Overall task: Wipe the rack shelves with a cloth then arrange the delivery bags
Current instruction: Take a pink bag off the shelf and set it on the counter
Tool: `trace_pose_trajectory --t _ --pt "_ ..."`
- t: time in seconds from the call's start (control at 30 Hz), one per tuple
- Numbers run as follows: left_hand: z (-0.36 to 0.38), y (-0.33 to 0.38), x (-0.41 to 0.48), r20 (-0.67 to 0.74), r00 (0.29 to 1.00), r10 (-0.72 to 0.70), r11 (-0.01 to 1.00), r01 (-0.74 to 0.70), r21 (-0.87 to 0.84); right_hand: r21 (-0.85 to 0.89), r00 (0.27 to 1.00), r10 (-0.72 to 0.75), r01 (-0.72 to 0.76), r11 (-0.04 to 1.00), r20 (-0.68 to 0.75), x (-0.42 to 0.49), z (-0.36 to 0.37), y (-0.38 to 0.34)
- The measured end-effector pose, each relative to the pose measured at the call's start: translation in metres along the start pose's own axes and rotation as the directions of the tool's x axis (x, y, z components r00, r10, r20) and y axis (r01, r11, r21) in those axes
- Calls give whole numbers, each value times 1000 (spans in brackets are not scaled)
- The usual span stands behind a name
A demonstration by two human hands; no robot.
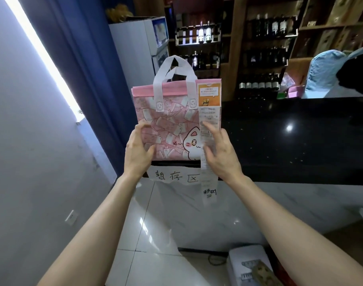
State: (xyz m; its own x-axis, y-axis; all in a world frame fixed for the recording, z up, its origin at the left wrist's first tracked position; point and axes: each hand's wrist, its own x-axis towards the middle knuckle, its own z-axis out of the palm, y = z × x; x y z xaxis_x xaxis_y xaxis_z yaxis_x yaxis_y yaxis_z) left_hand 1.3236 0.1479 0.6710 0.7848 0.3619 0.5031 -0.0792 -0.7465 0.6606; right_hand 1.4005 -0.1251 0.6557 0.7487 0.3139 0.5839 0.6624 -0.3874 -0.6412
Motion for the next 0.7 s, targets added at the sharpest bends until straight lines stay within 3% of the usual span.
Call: trace_pose_trajectory --t 0.23,0.7 --pt "-1 -17 -11 129 992 -2 1000 5 -18 -61 994 106 -106 993 -5 -16 3 -5" --pt "-31 -35 -22 104 995 1 998 5 -58 -226 975 215 -223 948 -59 -83 -5 -19"
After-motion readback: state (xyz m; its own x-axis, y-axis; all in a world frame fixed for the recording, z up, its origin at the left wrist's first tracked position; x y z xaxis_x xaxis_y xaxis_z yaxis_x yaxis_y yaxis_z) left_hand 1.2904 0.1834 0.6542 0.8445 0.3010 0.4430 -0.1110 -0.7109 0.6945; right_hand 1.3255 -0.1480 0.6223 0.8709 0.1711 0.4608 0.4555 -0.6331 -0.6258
